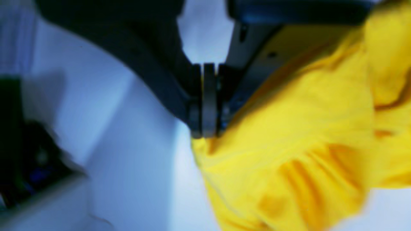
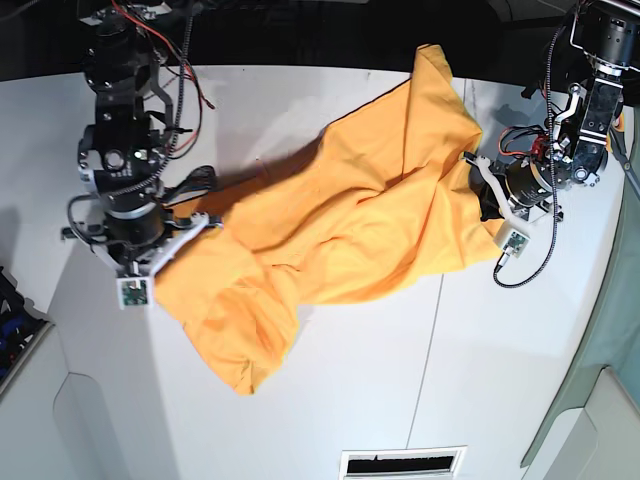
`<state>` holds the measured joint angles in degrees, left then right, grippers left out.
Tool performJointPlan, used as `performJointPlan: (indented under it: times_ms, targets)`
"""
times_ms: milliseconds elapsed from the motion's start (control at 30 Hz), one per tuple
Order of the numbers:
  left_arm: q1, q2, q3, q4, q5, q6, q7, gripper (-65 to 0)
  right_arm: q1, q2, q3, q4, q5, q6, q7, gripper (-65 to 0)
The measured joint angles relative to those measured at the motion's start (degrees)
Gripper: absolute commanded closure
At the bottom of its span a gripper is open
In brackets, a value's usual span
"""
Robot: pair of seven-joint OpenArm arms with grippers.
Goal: Layout the t-shirt on the table in an organized manner, then fold the t-shirt properly
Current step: 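Lift the shirt and pull the right gripper away from the left gripper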
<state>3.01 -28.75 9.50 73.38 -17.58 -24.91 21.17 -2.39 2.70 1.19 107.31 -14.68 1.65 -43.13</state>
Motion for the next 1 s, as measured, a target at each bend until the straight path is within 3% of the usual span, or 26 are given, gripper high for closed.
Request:
performJointPlan:
  times_ms: [233, 433, 633, 667, 733, 800, 900, 1000]
  targets:
    - [0.00, 0.00, 0.02, -0.02, -0.94, 0.00, 0.02, 0.0, -8.85, 1.07, 12.61, 3.32, 6.12, 0.09, 0.98, 0.0]
    - [0.15, 0.28, 0.11, -0.13, -5.92, -6.93, 0.94, 0.0, -15.54, 1.03, 18.43, 3.32, 9.31, -0.02, 0.85, 0.0]
    - [0.15, 0.33, 0.20, -0.15, -6.27, -7.10, 0.90, 0.0, -22.25, 0.92, 21.51, 3.26, 10.21, -2.16, 0.90, 0.0]
    - [0.15, 0.33, 0.20, -0.15, -6.43, -7.10, 0.90, 0.0, -22.80, 0.92, 21.70, 3.28, 10.93, -2.43, 0.90, -7.3]
    - [0.15, 0.33, 0.20, -0.17, -7.41, -7.10, 0.96, -6.7, -23.41, 0.92, 21.77, 3.28, 13.27, -2.99, 1.18, -23.5]
    - [0.15, 0.33, 0.20, -0.17, -8.87, -7.13, 1.11, -14.6, -23.32, 0.92, 21.77, 3.28, 15.10, -3.13, 1.95, -33.0]
    - [0.17, 0.11, 0.20, 0.76, -10.36, -8.33, 3.02, -20.1, -21.70, 0.92, 21.77, 3.28, 15.30, -3.10, 3.45, -33.7]
    - [0.46, -0.55, 0.20, 3.13, -11.69, -10.23, 4.61, -20.3, -18.53, 0.96, 21.79, 3.32, 15.15, -3.13, 3.76, -33.8]
